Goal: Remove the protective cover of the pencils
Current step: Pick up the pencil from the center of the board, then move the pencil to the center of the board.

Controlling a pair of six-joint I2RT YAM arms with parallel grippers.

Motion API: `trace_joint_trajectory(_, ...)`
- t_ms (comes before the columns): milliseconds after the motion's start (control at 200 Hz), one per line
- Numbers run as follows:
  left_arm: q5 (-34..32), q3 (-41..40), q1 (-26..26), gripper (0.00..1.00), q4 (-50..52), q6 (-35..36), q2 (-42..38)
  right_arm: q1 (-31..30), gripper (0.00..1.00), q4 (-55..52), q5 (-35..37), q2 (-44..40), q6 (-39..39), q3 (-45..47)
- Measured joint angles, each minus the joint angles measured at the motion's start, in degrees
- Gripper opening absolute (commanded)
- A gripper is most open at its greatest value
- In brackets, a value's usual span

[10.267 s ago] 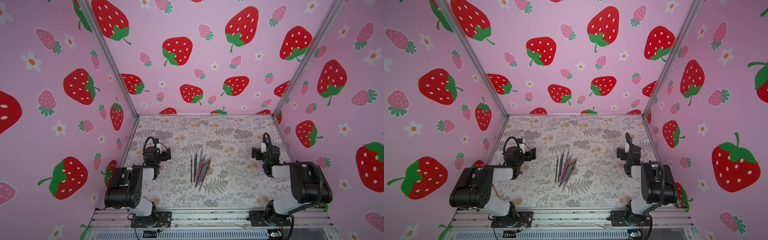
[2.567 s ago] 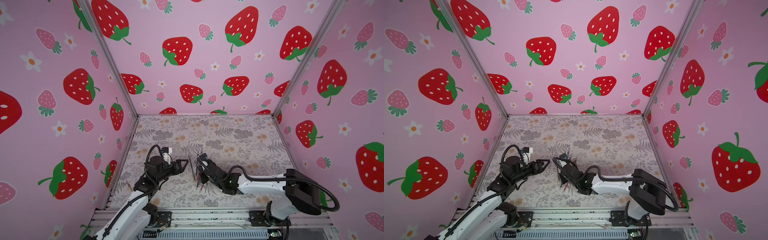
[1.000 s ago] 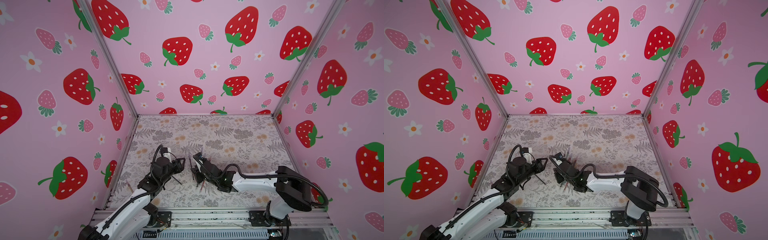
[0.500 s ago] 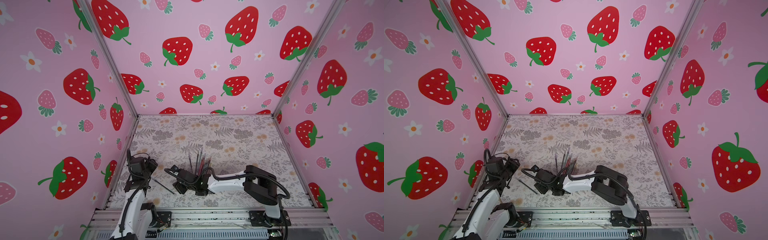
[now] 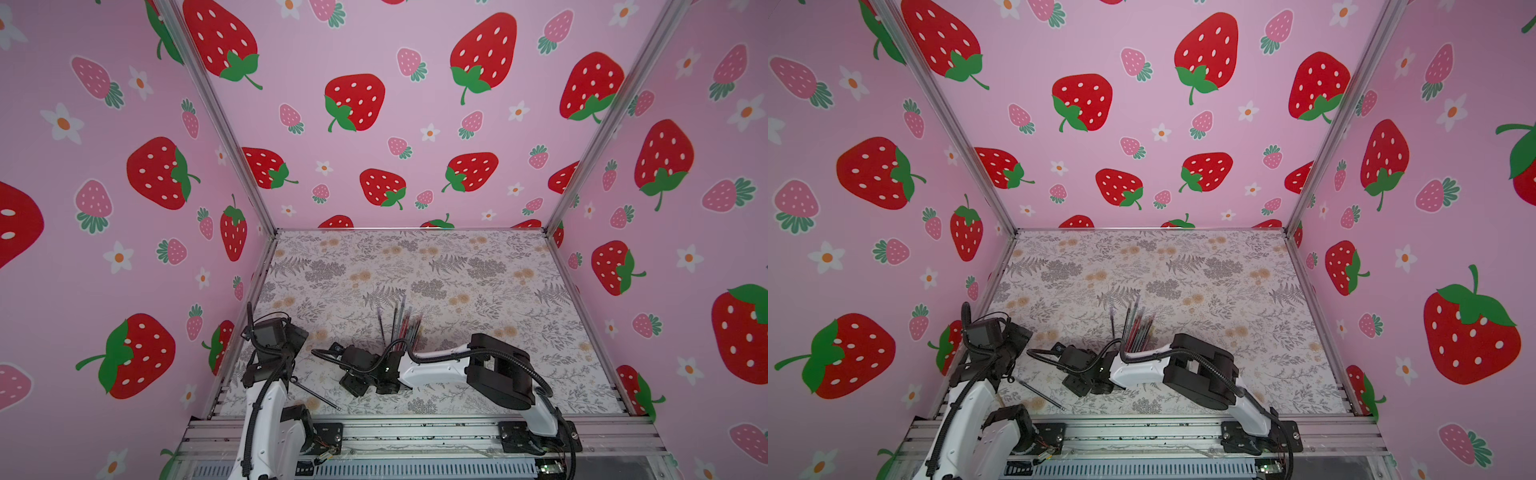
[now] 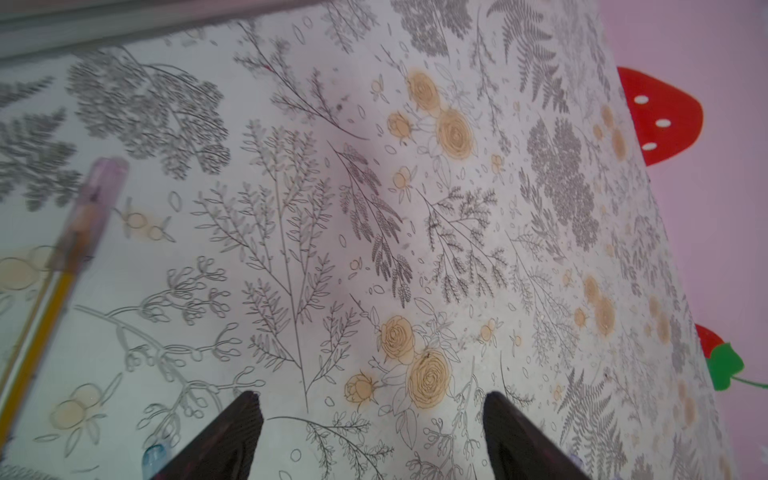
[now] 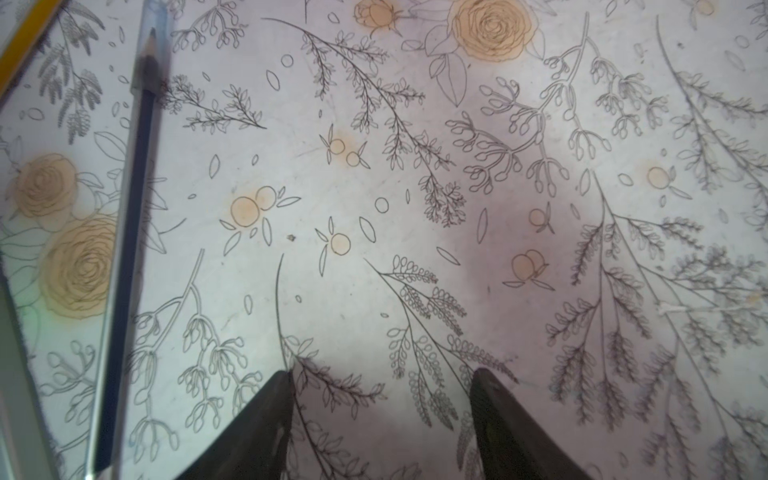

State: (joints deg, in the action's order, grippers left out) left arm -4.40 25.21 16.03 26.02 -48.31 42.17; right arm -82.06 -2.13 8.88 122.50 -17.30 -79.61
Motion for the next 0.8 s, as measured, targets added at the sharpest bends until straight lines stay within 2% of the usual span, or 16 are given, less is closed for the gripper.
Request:
trace_joint_trajectory(55,-3.1,1.3,0.1,0.89,3.0,-1.2,-1.0,-0.3,0.73,0.2,-0.2,0.0,0.5,0.0)
trace_joint_trajectory(155,-10.1,3.6,0.5,1.0,9.4,-4.5,-1.5,-1.0,0.74,1.2,-0.8,-0.2,1.2,0.7)
trace_joint_trajectory(260,-17.0,5.5,1.7,0.99,15.4,-7.9,0.4,-1.9,0.74,1.9,-1.4,-0.7,1.9,1.7)
trace_joint_trajectory(360,-20.0,6.1,3.9,0.99,18.0,-9.7,5.0,-2.3,0.73,3.0,-2.1,-1.0,2.1,2.6)
trace_joint_trajectory(490,-19.5,6.1,8.2,1.0,18.4,-10.1,13.5,-2.6,0.73,3.8,-3.4,-2.1,2.2,3.8)
trace_joint_trajectory(540,-18.4,6.2,10.3,0.96,18.1,-9.7,17.1,-2.7,0.73,3.8,-3.5,-2.4,2.3,3.9)
trace_joint_trajectory(635,-14.1,6.2,13.5,0.89,15.7,-7.8,22.9,-3.3,0.73,4.3,-3.6,-2.7,2.4,3.9)
trace_joint_trajectory(730,-9.4,6.3,15.0,0.88,12.7,-5.8,28.3,-4.0,0.73,4.6,-3.8,-2.7,2.4,3.9)
trace_joint_trajectory(800,-7.5,7.3,15.3,0.88,11.1,-4.8,29.5,-4.2,0.73,4.7,-3.9,-2.7,2.4,3.9)
